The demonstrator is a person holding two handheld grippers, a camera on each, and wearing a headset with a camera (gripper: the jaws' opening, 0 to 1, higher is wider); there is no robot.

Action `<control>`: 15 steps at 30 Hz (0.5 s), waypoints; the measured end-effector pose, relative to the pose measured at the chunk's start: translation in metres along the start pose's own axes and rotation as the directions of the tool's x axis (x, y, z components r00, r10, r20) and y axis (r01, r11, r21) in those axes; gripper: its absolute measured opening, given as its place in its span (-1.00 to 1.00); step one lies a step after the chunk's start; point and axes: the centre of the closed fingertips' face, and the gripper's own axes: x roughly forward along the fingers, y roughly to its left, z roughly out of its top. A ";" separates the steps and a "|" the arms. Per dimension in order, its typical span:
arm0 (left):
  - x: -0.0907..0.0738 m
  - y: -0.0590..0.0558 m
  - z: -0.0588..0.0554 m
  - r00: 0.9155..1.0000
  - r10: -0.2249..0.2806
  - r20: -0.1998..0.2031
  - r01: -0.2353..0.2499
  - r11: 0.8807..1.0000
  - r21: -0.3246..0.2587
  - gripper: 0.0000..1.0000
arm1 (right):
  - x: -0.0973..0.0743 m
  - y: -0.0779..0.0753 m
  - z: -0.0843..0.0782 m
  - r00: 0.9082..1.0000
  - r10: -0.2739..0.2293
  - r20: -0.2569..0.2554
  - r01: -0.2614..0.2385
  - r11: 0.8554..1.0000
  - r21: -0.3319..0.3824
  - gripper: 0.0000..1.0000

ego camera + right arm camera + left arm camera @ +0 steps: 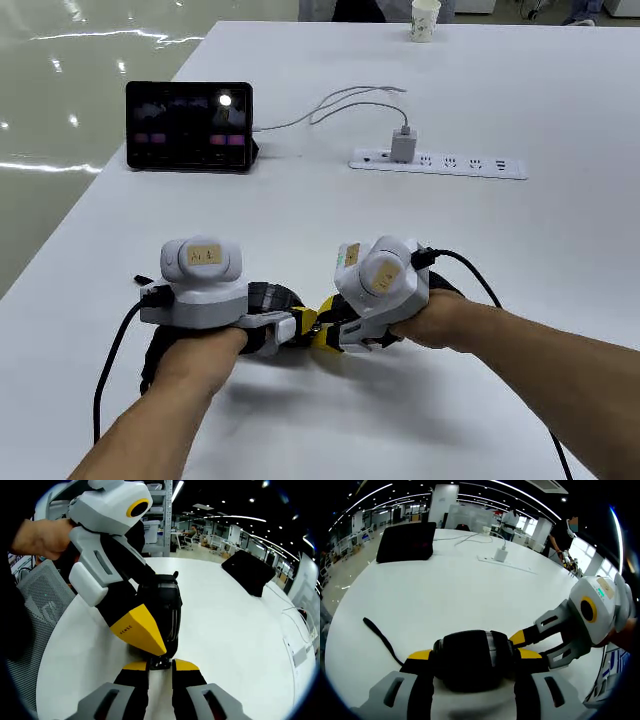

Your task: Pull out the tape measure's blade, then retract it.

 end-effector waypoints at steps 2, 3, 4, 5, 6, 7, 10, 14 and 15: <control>0.000 0.000 0.000 1.000 -0.001 -0.003 0.001 1.000 0.000 0.21 | -0.002 0.000 0.000 1.000 -0.005 0.001 0.005 1.000 0.002 -0.71; -0.001 0.000 0.000 1.000 -0.001 -0.003 0.001 1.000 0.001 0.21 | -0.003 0.000 0.001 1.000 -0.005 0.001 0.005 1.000 0.002 -0.70; -0.001 -0.001 0.000 1.000 -0.001 -0.003 0.001 1.000 0.002 0.21 | -0.003 -0.001 0.000 1.000 -0.008 0.001 0.008 1.000 0.003 -0.70; -0.002 -0.001 0.000 1.000 -0.001 -0.003 0.001 1.000 0.003 0.21 | -0.004 -0.001 0.000 1.000 -0.010 0.001 0.010 1.000 0.003 -0.69; -0.002 -0.001 0.000 1.000 0.000 -0.002 0.000 1.000 0.004 0.20 | -0.006 -0.001 0.000 1.000 -0.012 0.001 0.012 1.000 0.004 -0.68; -0.002 -0.001 0.000 1.000 0.000 -0.001 0.000 1.000 0.004 0.20 | -0.007 -0.001 0.000 1.000 -0.013 0.000 0.013 1.000 0.006 -0.67; -0.003 0.000 0.000 1.000 0.002 0.001 -0.002 1.000 0.007 0.20 | -0.012 -0.003 -0.002 1.000 -0.021 -0.003 0.022 1.000 0.009 -0.64; -0.008 0.001 0.001 1.000 0.006 0.005 -0.006 1.000 0.021 0.21 | -0.020 -0.003 -0.006 0.999 -0.032 -0.008 0.032 0.999 0.015 -0.60; -0.009 0.001 0.001 1.000 0.008 0.007 -0.008 1.000 0.024 0.21 | -0.022 -0.002 -0.007 0.999 -0.034 -0.008 0.034 0.999 0.016 -0.59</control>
